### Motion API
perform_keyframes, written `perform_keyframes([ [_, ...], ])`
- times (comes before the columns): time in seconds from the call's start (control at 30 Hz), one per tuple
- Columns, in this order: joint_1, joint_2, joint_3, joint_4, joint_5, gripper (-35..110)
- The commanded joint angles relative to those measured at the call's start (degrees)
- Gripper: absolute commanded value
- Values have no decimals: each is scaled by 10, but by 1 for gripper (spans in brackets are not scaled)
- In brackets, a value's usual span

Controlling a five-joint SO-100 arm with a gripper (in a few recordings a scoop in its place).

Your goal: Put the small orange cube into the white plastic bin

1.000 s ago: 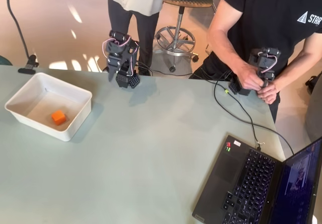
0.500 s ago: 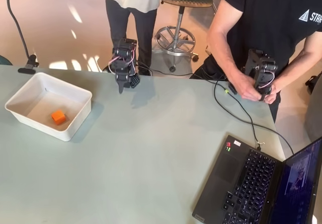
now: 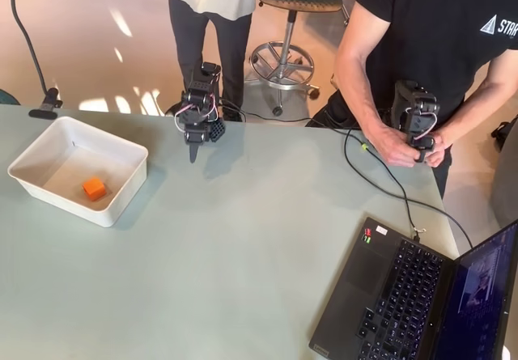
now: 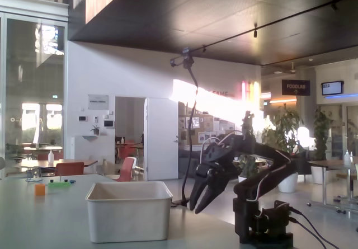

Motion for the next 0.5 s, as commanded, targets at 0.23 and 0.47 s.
perform_keyframes([
  [0.23,-1,46,52,-18,-32,6],
  [0.47,-1,47,171,-120,-31,5],
])
